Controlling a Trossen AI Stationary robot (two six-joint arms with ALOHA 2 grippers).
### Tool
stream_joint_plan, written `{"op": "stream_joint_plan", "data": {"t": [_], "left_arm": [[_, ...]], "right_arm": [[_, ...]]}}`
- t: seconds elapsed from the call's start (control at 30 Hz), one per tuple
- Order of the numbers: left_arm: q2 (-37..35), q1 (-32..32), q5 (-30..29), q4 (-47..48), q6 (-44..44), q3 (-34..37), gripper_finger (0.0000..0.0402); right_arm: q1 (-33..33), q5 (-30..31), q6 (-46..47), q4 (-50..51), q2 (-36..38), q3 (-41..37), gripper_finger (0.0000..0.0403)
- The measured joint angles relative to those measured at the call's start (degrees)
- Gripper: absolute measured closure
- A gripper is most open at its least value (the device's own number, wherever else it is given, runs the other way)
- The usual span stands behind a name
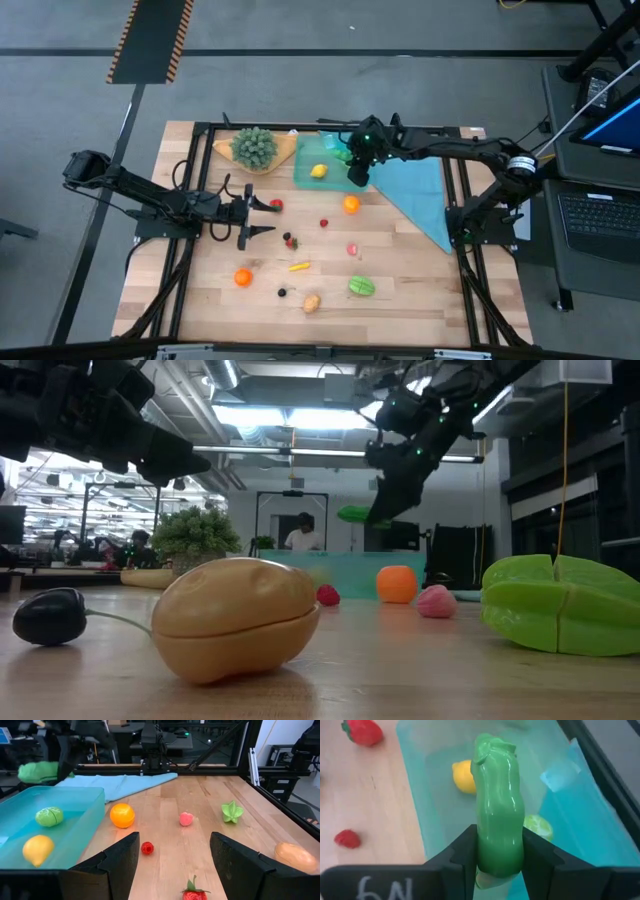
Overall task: Pick and placing Produce into tupperware
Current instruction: Put the snap peas into the blue bin
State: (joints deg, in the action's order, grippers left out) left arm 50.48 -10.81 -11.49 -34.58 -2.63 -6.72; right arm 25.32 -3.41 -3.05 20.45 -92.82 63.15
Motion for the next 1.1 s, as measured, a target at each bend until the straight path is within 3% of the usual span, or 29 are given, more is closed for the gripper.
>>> {"op": "stream_joint_plan", "data": {"t": [0.13, 0.47, 0.9, 1.1], "left_arm": [[0.0, 0.0, -0.01, 0.21, 0.0, 0.0, 0.0165], [0.0, 0.0, -0.02, 0.3, 0.0, 0.0, 0.0165], [0.0, 0.0, -0.02, 0.8, 0.02, 0.0, 0.0165], [0.0, 0.01, -0.02, 1.39, 0.02, 0.0, 0.0165]], "right_arm": [[-0.05, -2.72, 0.31, -4.44, -2.63, -2.07, 0.0285], [-0.07, -2.8, -0.11, -7.74, -9.75, -2.22, 0.0285], [-0.03, -2.8, -0.4, -8.6, -13.04, -2.22, 0.0284], [-0.05, -2.81, 0.49, -8.94, -13.02, -2.22, 0.0247]]}}
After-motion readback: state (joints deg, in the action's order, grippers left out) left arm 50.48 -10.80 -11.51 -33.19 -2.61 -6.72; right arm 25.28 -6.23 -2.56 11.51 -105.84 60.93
